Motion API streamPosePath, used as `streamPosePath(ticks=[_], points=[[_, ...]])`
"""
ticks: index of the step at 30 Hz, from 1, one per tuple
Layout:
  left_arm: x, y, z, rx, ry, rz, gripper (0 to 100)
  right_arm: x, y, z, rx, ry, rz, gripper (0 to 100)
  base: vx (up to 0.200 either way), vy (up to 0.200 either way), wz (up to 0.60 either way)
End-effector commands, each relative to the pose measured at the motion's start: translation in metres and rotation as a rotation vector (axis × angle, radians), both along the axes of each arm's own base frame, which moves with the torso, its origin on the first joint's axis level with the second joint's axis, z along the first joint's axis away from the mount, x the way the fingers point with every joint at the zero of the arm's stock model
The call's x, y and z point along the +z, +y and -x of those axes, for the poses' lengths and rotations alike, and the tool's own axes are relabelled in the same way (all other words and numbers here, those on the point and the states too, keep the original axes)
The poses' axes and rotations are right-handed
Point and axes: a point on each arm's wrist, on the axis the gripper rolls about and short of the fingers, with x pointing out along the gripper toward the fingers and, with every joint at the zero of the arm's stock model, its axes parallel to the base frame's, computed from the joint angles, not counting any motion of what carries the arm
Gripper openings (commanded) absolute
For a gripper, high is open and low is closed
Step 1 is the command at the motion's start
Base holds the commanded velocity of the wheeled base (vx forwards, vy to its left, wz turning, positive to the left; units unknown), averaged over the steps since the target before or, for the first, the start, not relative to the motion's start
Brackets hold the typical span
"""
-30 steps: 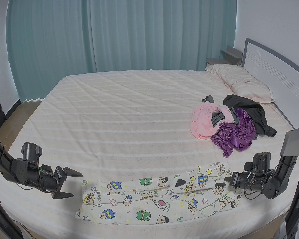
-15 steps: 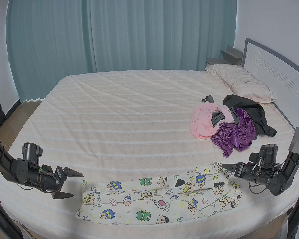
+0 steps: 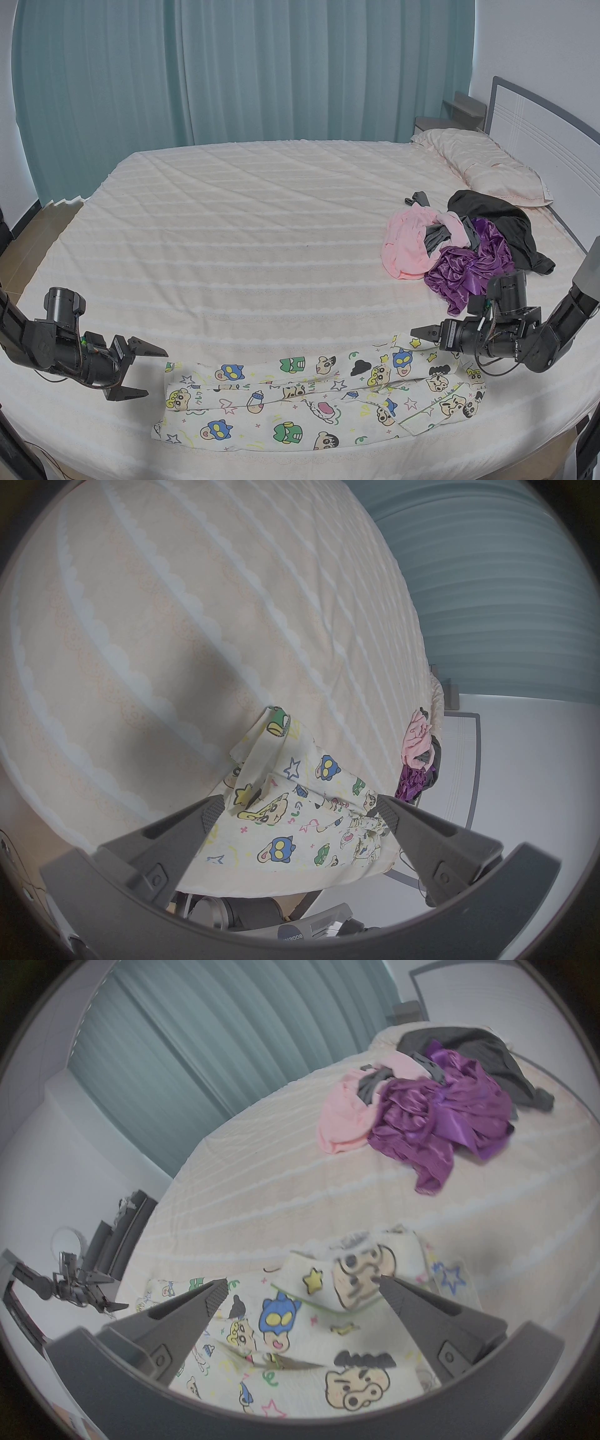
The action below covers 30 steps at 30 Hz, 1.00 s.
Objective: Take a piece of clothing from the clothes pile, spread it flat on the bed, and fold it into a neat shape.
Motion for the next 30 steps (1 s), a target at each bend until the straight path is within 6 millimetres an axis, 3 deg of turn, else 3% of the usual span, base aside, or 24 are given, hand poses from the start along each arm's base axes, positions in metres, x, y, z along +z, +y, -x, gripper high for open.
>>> streamPosePath(ticks=[1, 7, 12, 16, 26, 30], points=[[-0.001, 0.000, 0.000, -0.002, 0.001, 0.000, 100, 0.001, 0.019, -0.016, 0.047, -0.028, 0.061, 100, 0.000, 0.000, 0.00], [-0.001, 0.000, 0.000, -0.002, 0.001, 0.000, 100, -0.009, 0.021, -0.012, 0.050, 0.028, 0.145, 100, 0.000, 0.000, 0.00], [-0.001, 0.000, 0.000, -0.002, 0.001, 0.000, 100, -0.002, 0.018, -0.007, 0.039, -0.002, 0.163, 100, 0.000, 0.000, 0.00], [-0.001, -0.001, 0.000, -0.002, 0.003, 0.000, 100, 0.005, 0.007, -0.005, 0.004, -0.012, 0.158, 100, 0.000, 0.000, 0.00], [-0.001, -0.001, 0.002, -0.002, 0.006, 0.000, 100, -0.004, -0.034, -0.005, -0.106, 0.055, 0.095, 100, 0.000, 0.000, 0.00], [-0.001, -0.001, 0.002, -0.004, 0.006, 0.000, 100, -0.006, -0.035, -0.005, -0.088, 0.088, 0.011, 100, 0.000, 0.000, 0.00]])
